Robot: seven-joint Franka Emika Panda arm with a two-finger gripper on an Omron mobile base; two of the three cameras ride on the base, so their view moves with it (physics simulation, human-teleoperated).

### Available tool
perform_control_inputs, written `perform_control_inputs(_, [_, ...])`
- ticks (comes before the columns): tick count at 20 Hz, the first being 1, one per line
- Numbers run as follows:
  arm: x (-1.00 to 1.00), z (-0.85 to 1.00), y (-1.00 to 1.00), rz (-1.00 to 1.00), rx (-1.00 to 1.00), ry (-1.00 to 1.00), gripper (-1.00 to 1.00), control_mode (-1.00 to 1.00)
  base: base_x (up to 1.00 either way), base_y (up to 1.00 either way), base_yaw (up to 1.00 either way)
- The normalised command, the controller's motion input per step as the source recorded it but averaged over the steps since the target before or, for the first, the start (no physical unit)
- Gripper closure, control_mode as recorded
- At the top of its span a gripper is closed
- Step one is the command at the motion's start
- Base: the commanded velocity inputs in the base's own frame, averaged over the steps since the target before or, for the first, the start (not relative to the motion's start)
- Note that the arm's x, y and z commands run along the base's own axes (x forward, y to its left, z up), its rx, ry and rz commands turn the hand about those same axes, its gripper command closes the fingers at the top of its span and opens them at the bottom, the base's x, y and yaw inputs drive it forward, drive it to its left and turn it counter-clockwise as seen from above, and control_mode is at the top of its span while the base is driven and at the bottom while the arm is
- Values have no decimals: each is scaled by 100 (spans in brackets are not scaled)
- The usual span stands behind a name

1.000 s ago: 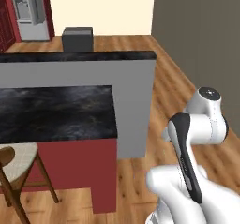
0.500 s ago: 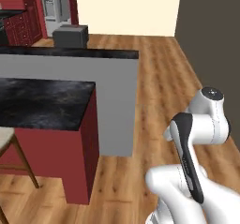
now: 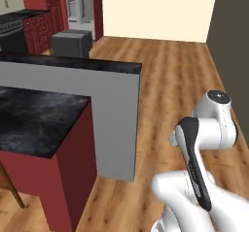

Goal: Place the cold items (pear and squash) from the fridge in one tupperware on the dining counter. Place the warm items (kebab skewer and hot dog) in the stove area in another tupperware.

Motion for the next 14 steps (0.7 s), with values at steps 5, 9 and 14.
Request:
perform_control_inputs(5, [0,0,0,0,0,0,-100,100,82,-100,5])
perform_control_inputs(9, [0,0,0,0,0,0,-100,100,74,-100,6])
perform_control_inputs(14, [0,0,0,0,0,0,-100,100,67,-100,15])
